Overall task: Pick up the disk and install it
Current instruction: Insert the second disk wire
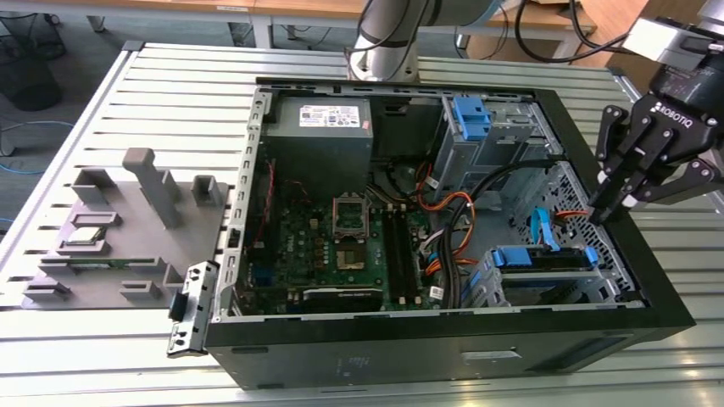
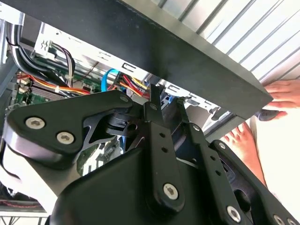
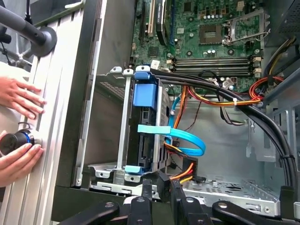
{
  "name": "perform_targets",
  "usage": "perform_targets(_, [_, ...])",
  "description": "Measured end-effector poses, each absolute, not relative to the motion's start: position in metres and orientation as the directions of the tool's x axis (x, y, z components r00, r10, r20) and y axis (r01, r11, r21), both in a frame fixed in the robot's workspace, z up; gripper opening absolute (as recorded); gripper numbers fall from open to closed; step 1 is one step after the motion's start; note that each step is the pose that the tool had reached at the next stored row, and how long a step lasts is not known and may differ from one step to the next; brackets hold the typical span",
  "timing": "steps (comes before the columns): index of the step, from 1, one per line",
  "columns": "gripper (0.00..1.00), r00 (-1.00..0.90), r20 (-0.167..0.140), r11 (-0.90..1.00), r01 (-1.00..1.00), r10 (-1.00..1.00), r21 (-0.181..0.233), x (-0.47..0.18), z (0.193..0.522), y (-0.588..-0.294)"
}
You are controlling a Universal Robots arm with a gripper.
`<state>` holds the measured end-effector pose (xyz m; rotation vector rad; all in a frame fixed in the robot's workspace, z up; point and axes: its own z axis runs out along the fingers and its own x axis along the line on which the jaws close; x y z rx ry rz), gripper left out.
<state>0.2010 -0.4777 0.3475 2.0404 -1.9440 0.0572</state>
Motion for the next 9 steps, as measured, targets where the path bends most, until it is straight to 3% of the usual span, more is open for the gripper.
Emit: perform_targets(9, [0.3,0.073,0.25,-0.021,-0.979,-0.966,0.204,0.2011,0.3475,-0.4775])
